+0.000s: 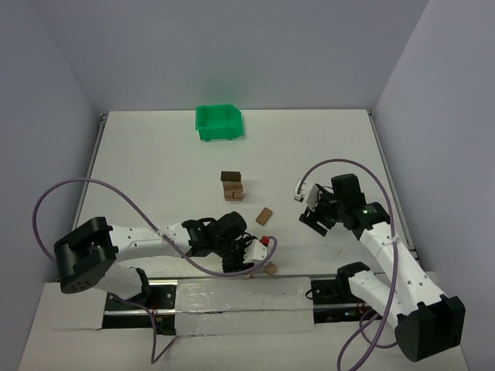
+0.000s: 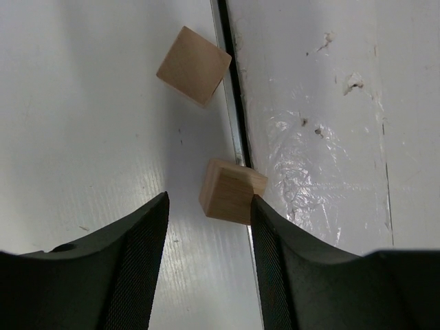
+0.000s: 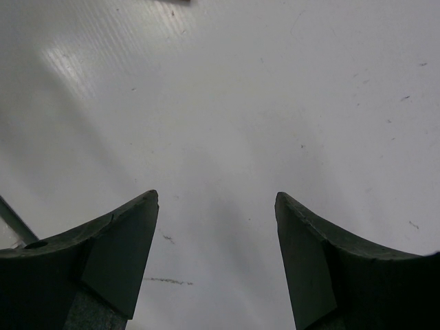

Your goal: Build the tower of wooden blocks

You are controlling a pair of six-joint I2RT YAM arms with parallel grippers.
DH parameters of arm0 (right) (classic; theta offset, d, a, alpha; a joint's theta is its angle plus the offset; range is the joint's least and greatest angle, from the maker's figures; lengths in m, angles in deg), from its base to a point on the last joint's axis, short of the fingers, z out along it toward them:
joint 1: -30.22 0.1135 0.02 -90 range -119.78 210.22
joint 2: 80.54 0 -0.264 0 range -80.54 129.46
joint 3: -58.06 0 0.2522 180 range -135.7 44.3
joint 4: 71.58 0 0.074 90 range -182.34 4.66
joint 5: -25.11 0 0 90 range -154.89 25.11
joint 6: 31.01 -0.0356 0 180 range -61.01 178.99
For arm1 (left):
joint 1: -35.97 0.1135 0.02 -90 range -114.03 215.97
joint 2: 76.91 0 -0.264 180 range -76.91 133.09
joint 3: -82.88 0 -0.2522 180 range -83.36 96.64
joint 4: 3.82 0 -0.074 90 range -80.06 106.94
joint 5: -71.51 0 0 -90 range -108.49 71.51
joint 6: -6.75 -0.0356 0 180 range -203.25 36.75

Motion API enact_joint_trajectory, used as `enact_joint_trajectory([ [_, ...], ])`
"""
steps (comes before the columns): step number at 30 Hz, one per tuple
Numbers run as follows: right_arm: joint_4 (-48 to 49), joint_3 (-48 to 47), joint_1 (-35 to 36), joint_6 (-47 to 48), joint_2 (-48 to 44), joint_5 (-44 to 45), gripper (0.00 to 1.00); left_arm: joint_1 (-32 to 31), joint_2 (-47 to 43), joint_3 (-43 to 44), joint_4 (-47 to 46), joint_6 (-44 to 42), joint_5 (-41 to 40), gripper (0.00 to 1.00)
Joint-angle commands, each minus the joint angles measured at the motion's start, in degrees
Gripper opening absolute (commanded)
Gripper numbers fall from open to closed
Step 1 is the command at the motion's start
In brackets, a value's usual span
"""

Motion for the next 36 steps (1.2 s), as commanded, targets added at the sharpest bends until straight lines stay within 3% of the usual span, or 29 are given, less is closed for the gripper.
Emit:
enact_joint_trajectory([
  [1, 0.7, -1.8, -0.5, -0.5, 0.3, -0.9, 0.76, -0.1, -0.4, -1.8, 1.9, -0.7, -5.1, 0.57],
  [18, 1.3, -1.9, -0.5, -1.3, 1.9, -2.4, 0.76, 0.0, -4.3, 2.4, 9.7, -3.5, 2.5, 0.72],
  [27, 1.4, -2.2, -0.5, -1.4, 2.2, -2.4, 0.76, 0.0, -3.2, 2.5, 6.3, -2.1, -0.3, 0.71],
  [36, 2.1, -1.5, -0.6, -1.4, 2.3, -2.3, 0.76, 0.0, -2.4, 2.2, 2.9, 0.4, -4.3, 0.62],
])
